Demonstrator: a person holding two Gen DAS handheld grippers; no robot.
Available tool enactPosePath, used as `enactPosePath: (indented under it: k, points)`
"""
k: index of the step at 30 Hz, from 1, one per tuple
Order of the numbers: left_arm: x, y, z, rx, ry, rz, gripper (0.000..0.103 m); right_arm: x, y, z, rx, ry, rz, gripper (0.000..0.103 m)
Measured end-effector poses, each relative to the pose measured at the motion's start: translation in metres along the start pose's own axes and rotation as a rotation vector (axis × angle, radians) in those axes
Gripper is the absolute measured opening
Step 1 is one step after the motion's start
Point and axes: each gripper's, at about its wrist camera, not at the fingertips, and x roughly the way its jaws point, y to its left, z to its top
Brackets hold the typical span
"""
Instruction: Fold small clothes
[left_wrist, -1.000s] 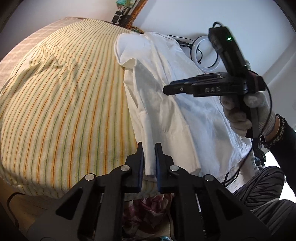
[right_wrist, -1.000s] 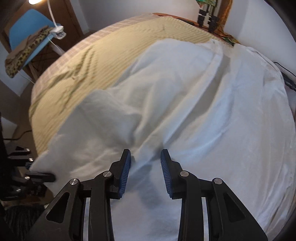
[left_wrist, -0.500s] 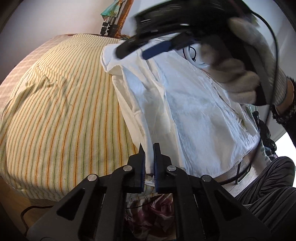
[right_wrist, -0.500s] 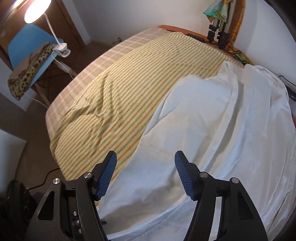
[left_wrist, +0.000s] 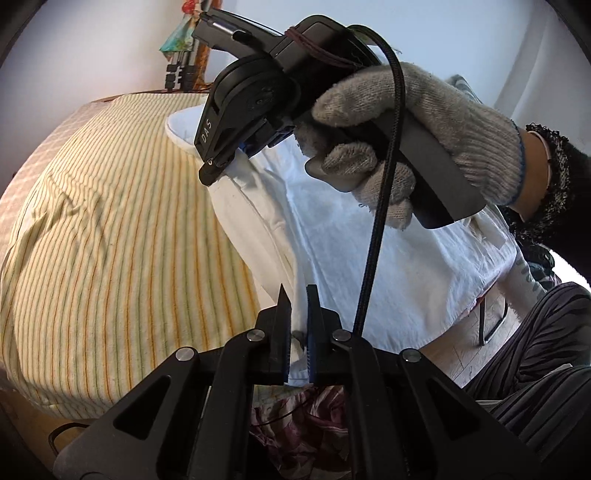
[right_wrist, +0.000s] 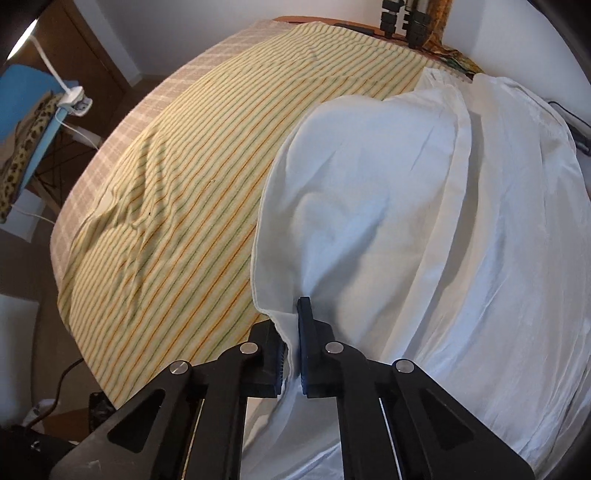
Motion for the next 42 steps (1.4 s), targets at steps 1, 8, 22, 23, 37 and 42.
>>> enactPosePath:
  k: [1,8,22,23,37,42]
  points:
    - [0.001,-0.003,0.002,0.01,0.003,-0.002,0.004,-0.005,-0.003,-0.002,0.003,-0.019,0.015,0.004]
    - [0.0,-0.029,0.016,0.088,0.011,-0.024,0.004,-0.049,-0.046,-0.025,0.102,-0.151,0.137,0.002]
    - [0.003,-0.079,0.029,0.25,0.043,-0.117,0.004,-0.062,-0.192,-0.107,0.563,-0.291,0.344,0.002]
    - [0.0,-0.077,0.029,0.242,0.039,-0.123,0.004,-0.06,-0.197,-0.11,0.578,-0.281,0.349,0.002]
    - [0.064,-0.076,0.04,0.356,0.183,-0.09,0.004,-0.074,-0.164,-0.089,0.23,-0.11,0.118,0.008]
    - [0.067,-0.068,0.023,0.403,0.225,-0.057,0.004,-0.113,-0.14,-0.063,0.029,-0.18,-0.049,0.055]
